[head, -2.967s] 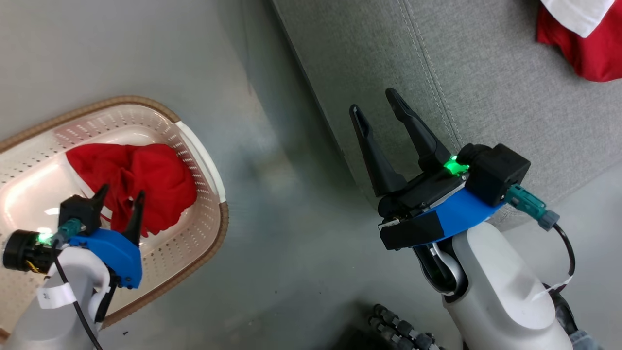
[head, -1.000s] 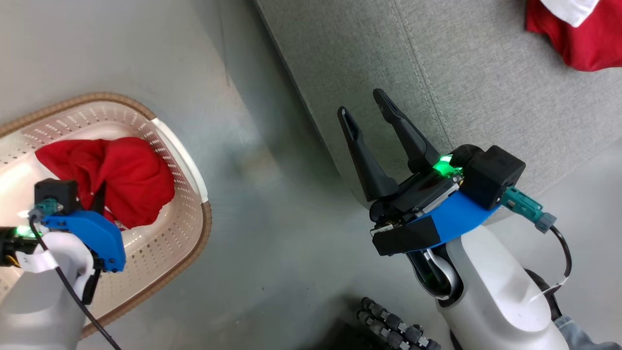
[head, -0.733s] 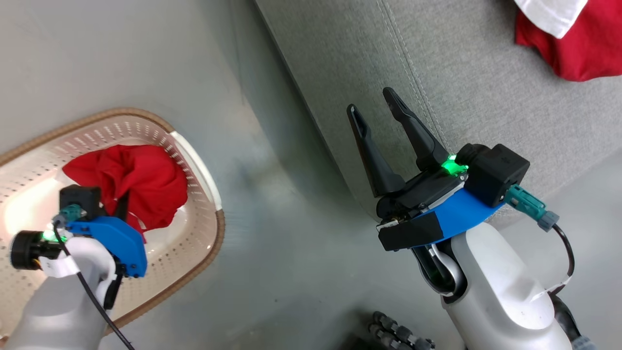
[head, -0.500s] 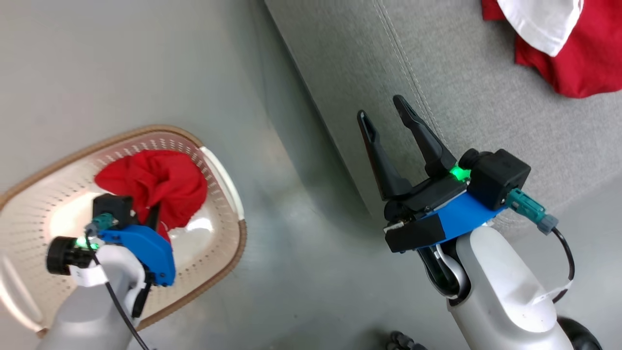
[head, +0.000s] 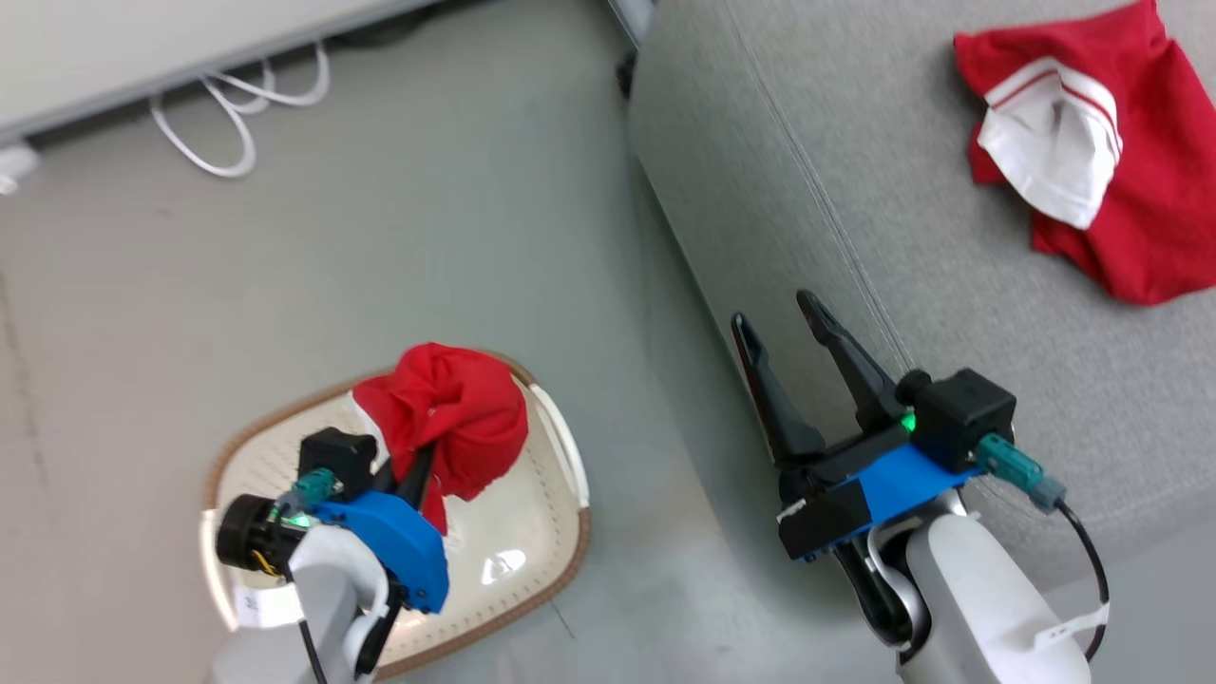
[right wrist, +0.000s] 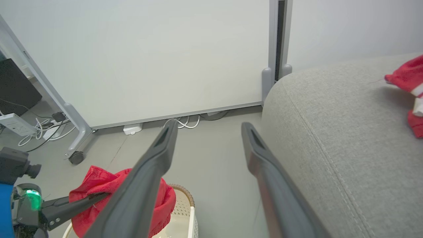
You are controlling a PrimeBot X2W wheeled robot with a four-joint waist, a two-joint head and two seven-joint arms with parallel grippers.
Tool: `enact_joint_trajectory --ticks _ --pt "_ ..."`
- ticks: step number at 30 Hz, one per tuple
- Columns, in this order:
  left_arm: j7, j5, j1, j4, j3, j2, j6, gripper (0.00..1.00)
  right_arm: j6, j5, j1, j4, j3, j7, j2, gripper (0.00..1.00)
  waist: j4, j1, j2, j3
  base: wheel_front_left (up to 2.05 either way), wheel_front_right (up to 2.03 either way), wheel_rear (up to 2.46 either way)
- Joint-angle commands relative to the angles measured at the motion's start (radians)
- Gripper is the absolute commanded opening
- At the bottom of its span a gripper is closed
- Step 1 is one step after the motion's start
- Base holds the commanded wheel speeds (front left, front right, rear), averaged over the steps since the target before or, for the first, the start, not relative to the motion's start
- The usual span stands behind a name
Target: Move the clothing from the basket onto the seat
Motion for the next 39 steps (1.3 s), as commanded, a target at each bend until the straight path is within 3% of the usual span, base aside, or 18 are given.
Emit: enact_joint_trajectory --ticks 1,19,39 --pt "-0.005 0.008 0.023 -0.016 -0.009 -0.007 -0.001 0.0 0.0 -0.004 0.026 0.006 -0.008 0.009 -0.007 1.0 0.083 0.0002 -0.0001 -0.105 0.0 0.0 0.0" --pt "-0.005 -0.018 0.043 -0.137 -0.129 -0.081 -0.001 0.0 0.0 -0.007 0.232 -0.04 -0.068 0.101 -0.015 1.0 0.252 0.0002 -0.0001 -0.375 0.0 0.0 0.0" --pt "0.001 -0.144 -0.143 -0.181 -0.288 -0.12 -0.001 0.0 0.0 0.003 0.286 -0.075 -0.026 0.139 -0.004 1.0 0.26 0.0002 -0.0001 -0.425 0.0 0.0 0.0"
